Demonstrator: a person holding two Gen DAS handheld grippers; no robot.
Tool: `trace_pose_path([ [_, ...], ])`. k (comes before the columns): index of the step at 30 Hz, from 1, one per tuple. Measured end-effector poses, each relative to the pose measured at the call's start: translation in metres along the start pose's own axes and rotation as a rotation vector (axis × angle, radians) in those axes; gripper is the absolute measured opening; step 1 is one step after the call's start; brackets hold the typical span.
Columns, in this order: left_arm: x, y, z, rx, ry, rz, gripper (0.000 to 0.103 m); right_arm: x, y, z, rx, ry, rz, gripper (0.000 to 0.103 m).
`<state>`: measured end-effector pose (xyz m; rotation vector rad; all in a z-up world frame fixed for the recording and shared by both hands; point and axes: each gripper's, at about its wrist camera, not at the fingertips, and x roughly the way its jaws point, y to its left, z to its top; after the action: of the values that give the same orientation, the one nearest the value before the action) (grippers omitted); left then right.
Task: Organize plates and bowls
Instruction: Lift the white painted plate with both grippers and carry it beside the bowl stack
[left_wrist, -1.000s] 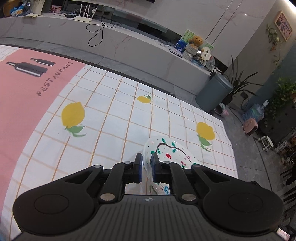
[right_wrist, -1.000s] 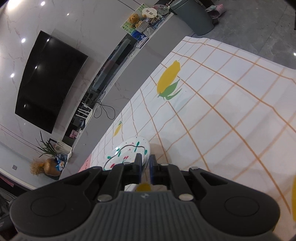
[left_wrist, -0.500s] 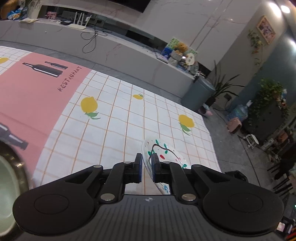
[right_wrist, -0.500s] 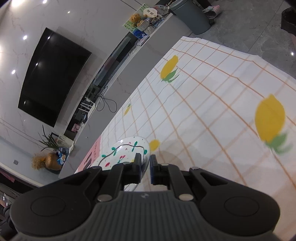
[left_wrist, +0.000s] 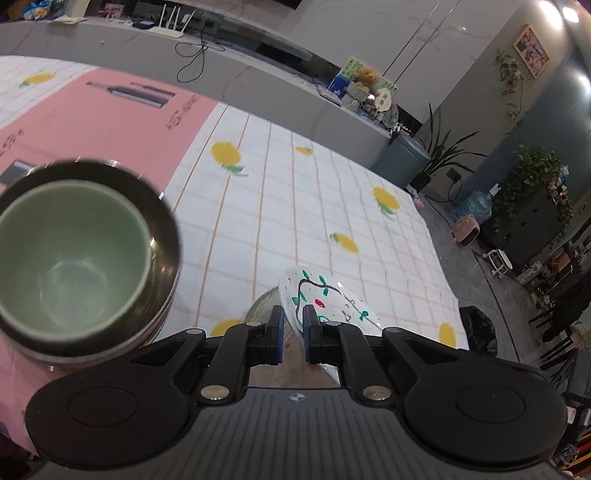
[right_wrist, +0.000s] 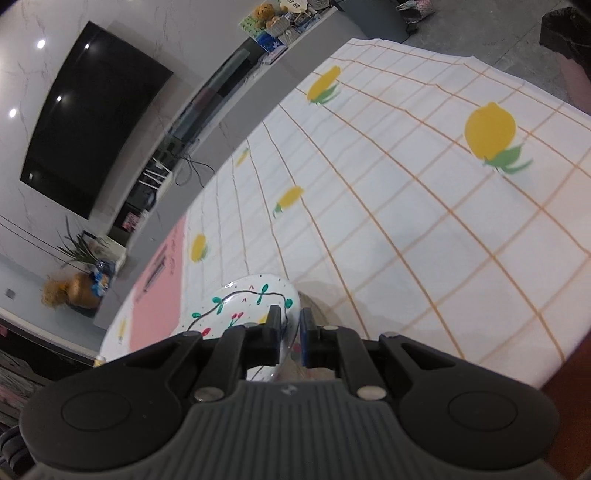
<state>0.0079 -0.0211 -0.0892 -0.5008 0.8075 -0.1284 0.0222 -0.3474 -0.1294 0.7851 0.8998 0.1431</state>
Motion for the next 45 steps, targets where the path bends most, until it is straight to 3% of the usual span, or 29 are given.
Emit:
trace_pose_path([
  [6,0.007,0.007,-0.007,-0.006,0.014,-0.001,0.011,-0.005,0.003,-0.008,-0.049,-0.038,-0.02,0.008],
  [14,0.009,0.006,-0.015,0.054,0.01,0.031,0.011,0.001,0.0,-0.015,-0.059,-0.035,-0.027,0.008],
  [29,0.018,0.004,-0.025,0.159,0.027,0.105,0.01,0.005,0.014,-0.023,-0.196,-0.06,-0.084,0.007],
  [45,0.018,0.004,-0.025,0.171,0.031,0.101,0.008,0.004,0.023,-0.03,-0.261,-0.087,-0.123,0.008],
])
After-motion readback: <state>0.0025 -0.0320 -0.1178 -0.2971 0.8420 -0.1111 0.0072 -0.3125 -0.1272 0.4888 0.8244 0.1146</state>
